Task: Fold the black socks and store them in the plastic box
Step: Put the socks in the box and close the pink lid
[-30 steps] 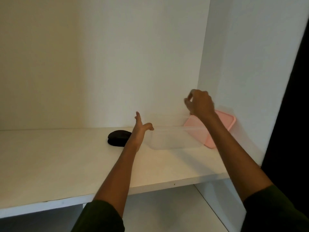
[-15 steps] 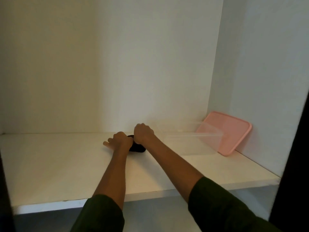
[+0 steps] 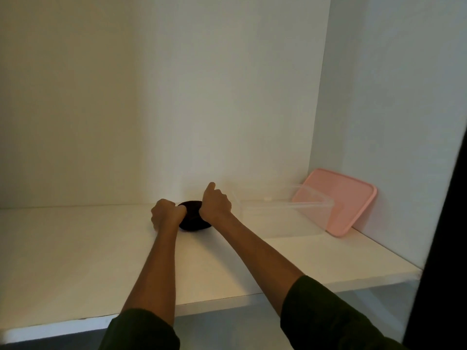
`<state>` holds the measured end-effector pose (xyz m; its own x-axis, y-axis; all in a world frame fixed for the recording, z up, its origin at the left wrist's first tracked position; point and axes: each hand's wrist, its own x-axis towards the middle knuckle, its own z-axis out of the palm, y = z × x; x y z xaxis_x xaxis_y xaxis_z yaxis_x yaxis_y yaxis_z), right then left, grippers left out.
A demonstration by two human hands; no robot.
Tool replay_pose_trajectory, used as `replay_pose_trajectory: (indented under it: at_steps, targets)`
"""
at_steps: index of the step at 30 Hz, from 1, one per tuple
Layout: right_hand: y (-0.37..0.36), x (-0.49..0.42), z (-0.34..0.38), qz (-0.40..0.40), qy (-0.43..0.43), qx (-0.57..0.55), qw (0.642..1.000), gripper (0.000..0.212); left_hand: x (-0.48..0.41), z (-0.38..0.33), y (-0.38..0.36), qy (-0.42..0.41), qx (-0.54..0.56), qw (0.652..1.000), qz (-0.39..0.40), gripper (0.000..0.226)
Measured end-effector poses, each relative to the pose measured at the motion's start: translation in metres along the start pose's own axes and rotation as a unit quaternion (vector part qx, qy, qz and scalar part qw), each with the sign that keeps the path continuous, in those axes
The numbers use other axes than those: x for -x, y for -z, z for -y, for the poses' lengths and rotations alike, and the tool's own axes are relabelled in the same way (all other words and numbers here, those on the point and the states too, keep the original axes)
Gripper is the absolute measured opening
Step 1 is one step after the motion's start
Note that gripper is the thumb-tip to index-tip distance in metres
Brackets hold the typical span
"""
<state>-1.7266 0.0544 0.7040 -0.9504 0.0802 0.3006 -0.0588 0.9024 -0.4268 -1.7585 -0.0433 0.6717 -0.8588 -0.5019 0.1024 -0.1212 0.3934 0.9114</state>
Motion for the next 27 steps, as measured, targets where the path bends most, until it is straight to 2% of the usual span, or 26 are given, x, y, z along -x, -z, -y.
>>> replay_pose_trajectory:
  at_steps: [2, 5, 9, 11, 17, 19, 21, 24, 27]
  targets:
    - [0.009, 0.0, 0.002, -0.034, 0.033, -0.001, 0.999, 0.059, -0.004, -0.004, 0.006, -0.004, 0.094, 0.996, 0.005, 0.031]
    - [0.034, -0.003, 0.003, -0.08, 0.063, -0.008, 0.995, 0.058, 0.003, -0.018, 0.014, 0.001, 0.276, 0.961, 0.028, 0.033]
    - [0.078, -0.014, -0.01, -0.139, 0.064, -0.026, 0.988, 0.046, 0.022, -0.042, 0.01, -0.008, 0.356, 0.932, 0.07, 0.017]
    - [0.098, -0.021, -0.025, -0.145, 0.05, -0.027, 0.988, 0.043, 0.026, -0.061, 0.003, -0.032, 0.344, 0.932, 0.107, 0.011]
    - [0.141, -0.036, -0.089, -0.15, -0.004, -0.056, 0.987, 0.027, 0.037, -0.132, -0.021, -0.147, 0.243, 0.937, 0.204, 0.018]
    - [0.149, -0.037, -0.112, -0.113, -0.025, -0.094, 0.989, 0.02, 0.041, -0.146, -0.034, -0.164, 0.179, 0.937, 0.25, 0.02]
    - [0.152, -0.038, -0.132, -0.046, -0.066, -0.122, 0.989, 0.023, 0.045, -0.152, -0.048, -0.156, 0.11, 0.932, 0.308, 0.025]
    - [0.147, -0.045, -0.157, 0.042, -0.122, -0.118, 0.985, 0.029, 0.051, -0.149, -0.07, -0.138, 0.027, 0.914, 0.381, 0.03]
    - [0.138, -0.053, -0.178, 0.107, -0.125, -0.072, 0.984, 0.028, 0.054, -0.141, -0.088, -0.128, -0.024, 0.906, 0.403, 0.032]
